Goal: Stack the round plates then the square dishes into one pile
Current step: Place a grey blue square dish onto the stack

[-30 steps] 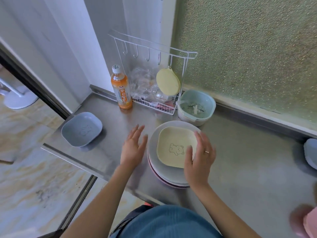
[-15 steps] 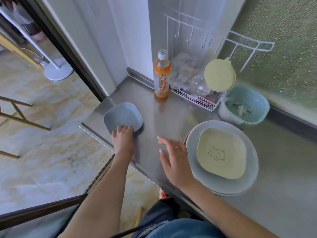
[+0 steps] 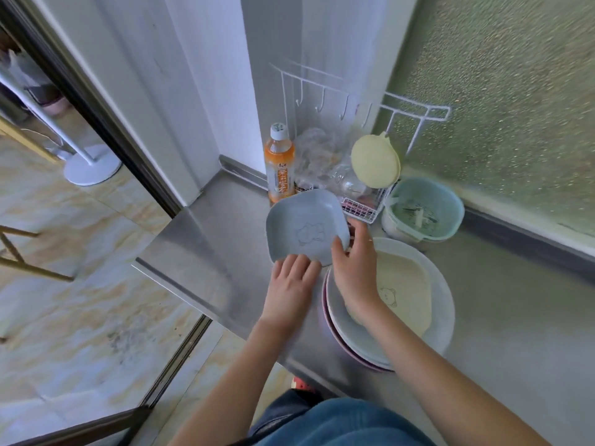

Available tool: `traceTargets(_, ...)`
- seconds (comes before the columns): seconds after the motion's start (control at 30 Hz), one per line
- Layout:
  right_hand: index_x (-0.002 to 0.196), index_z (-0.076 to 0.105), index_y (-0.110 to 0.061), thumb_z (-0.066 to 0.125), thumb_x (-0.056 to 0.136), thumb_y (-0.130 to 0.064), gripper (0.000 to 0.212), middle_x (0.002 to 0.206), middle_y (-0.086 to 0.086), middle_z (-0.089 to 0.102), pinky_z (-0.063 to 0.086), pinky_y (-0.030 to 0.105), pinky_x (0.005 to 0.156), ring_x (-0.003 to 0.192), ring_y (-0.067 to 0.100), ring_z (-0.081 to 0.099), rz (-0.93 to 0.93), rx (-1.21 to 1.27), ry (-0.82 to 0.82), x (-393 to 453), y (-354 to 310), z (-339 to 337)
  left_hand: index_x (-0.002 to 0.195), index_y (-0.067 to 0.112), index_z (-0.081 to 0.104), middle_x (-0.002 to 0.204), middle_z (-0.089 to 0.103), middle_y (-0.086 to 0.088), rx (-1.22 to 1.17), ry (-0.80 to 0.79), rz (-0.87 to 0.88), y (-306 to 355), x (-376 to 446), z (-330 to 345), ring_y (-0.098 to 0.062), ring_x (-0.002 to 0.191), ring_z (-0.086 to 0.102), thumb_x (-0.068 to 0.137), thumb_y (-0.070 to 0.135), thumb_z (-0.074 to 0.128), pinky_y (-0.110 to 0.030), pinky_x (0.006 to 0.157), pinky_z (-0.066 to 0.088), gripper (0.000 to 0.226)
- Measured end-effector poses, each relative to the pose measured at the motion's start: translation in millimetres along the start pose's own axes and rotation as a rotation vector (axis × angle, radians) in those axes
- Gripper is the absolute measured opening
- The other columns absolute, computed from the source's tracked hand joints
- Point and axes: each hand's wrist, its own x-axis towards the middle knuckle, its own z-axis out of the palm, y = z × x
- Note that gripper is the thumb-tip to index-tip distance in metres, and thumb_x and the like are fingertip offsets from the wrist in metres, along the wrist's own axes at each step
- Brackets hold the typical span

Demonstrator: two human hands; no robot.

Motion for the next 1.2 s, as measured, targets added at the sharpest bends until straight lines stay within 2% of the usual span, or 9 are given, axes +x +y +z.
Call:
traceTargets(0.17, 0.114, 0.055, -0.011, 0.043, 0.083, 0.006, 0.037, 0.106, 0.006, 0.063, 0.045, 0.037, 0.084, 0.099, 0.026, 0.056, 0.084, -0.029, 0.21, 2.9, 19.3, -68.2, 0.087, 0.016, 0.06, 0.083, 0.063, -0.003, -0.145, 0.058, 0.164, 50.1, 17.0, -0.6, -0.026, 0.083, 0.058, 0.079, 0.016, 0.065, -0.032, 0.075, 0.041, 0.009)
traceTargets(0.33, 0.116, 0.049, -0.014, 0.041, 0.081, 0.003, 0.039, 0.107, 0.01, 0.06, 0.046, 0.039, 0.079, 0.098, 0.031, 0.057, 0.309, -0.044, 0.28, -25.6, 57.0, -112.5, 0.115, 0.014, 0.058, 0.125, 0.057, -0.01, -0.376, -0.15, -0.037, 85.1, 13.6, 3.5, -0.025, 0.126, 0.042, 0.08, 0.043, 0.055, -0.04, 0.106, 0.034, 0.046)
traceTargets(0.53, 0.144, 0.026, -0.008, 0.045, 0.081, 0.005, 0.067, 0.132, 0.018, 0.045, 0.031, 0.037, 0.105, 0.123, 0.033, 0.04, 0.182, -0.39, 0.092, -51.1, 77.6, -114.6, 0.133, 0.017, 0.048, 0.149, 0.036, -0.01, -0.625, -0.3, -0.198, 101.1, -12.3, 9.0, -0.022, 0.143, 0.023, 0.074, 0.037, 0.038, -0.036, 0.117, 0.018, 0.064)
traceTargets(0.6, 0.148, 0.016, -0.008, 0.051, 0.08, -0.003, 0.077, 0.132, 0.017, 0.041, 0.029, 0.039, 0.107, 0.121, 0.035, 0.037, 0.129, -0.658, -0.018, -57.4, 82.7, -113.1, 0.135, 0.018, 0.047, 0.148, 0.038, -0.01, -0.587, -0.343, -0.19, 98.5, -16.4, 11.6, -0.023, 0.144, 0.021, 0.073, 0.038, 0.036, -0.036, 0.119, 0.01, 0.066)
traceTargets(0.7, 0.148, 0.009, -0.007, 0.05, 0.08, -0.008, 0.079, 0.14, 0.013, 0.034, 0.029, 0.04, 0.107, 0.128, 0.032, 0.031, 0.083, -0.746, -0.083, -59.8, 87.3, -103.8, 0.138, 0.02, 0.043, 0.149, 0.038, -0.007, -0.431, -0.389, -0.195, 93.4, -21.9, 15.0, -0.02, 0.145, 0.019, 0.074, 0.042, 0.03, -0.028, 0.118, -0.005, 0.069)
traceTargets(0.87, 0.149, 0.007, -0.012, 0.046, 0.088, -0.017, 0.073, 0.155, 0.007, 0.018, 0.019, 0.039, 0.114, 0.142, 0.026, 0.017, 0.077, -0.641, -0.13, -49.7, 101.8, -109.7, 0.142, 0.017, 0.036, 0.153, 0.03, -0.003, -0.407, -0.335, -0.235, 94.9, -16.7, 15.8, -0.017, 0.146, 0.014, 0.077, 0.041, 0.034, -0.037, 0.121, 0.005, 0.07)
traceTargets(1.03, 0.149, 0.008, -0.024, 0.045, 0.092, -0.041, 0.07, 0.158, -0.002, 0.011, 0.009, 0.053, 0.113, 0.145, 0.023, 0.004, 0.371, -0.457, 0.014, -49.5, 116.0, -121.2, 0.143, 0.034, 0.028, 0.155, 0.025, 0.0, -0.827, -0.344, -0.817, 69.8, 1.4, 22.4, -0.02, 0.146, 0.016, 0.085, 0.047, 0.046, -0.047, 0.117, 0.021, 0.062)
traceTargets(1.13, 0.148, 0.013, -0.023, 0.051, 0.091, -0.036, 0.07, 0.158, 0.003, 0.007, 0.012, 0.041, 0.115, 0.145, 0.022, 0.007, 0.435, -0.225, -0.014, -52.5, 120.7, -123.1, 0.143, 0.035, 0.031, 0.151, 0.032, 0.0, -1.068, -0.385, -1.011, 71.9, 8.6, 32.3, -0.015, 0.131, 0.035, 0.092, 0.036, 0.046, -0.033, 0.108, 0.03, 0.053)
traceTargets(1.2, 0.147, 0.019, -0.023, 0.052, 0.091, -0.03, 0.065, 0.158, 0.005, 0.005, 0.016, 0.033, 0.113, 0.144, 0.021, 0.011, 0.441, -0.091, -0.007, -54.5, 121.1, -125.7, 0.143, 0.03, 0.033, 0.149, 0.033, 0.0, -1.069, -0.399, -0.994, 78.6, 12.0, 36.3, -0.014, 0.125, 0.037, 0.097, 0.025, 0.04, -0.028, 0.102, 0.028, 0.046)
